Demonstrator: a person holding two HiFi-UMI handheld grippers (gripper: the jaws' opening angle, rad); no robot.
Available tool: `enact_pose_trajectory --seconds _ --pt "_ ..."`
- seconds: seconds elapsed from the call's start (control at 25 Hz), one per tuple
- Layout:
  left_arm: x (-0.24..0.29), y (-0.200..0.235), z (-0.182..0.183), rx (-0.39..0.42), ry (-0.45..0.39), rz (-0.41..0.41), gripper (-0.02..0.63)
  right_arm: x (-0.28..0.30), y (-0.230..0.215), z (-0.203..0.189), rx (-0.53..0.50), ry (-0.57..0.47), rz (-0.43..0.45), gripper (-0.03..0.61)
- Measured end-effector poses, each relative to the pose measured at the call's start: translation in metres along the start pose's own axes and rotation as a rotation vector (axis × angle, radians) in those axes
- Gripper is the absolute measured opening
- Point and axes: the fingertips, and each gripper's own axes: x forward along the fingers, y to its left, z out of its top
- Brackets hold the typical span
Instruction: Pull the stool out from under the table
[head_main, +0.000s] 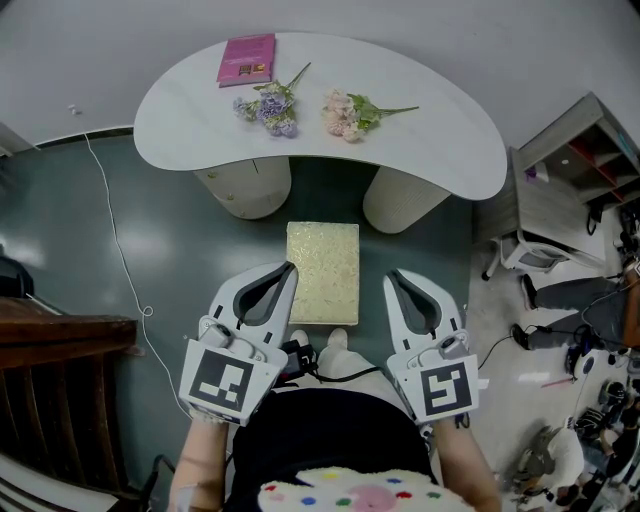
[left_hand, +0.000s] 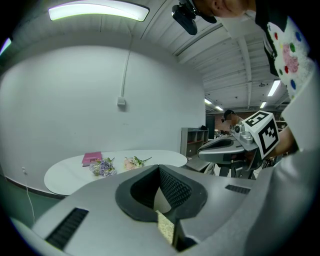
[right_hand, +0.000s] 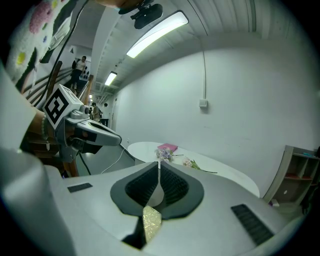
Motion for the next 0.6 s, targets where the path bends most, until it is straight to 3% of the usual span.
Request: enact_pose_trajectory --seconds 0.6 --pt "-0.0048 0.0046 -0.0022 -0.005 0.004 0.011 0.017 0.0015 0.0057 -0.0022 0.001 0.005 0.011 0.041"
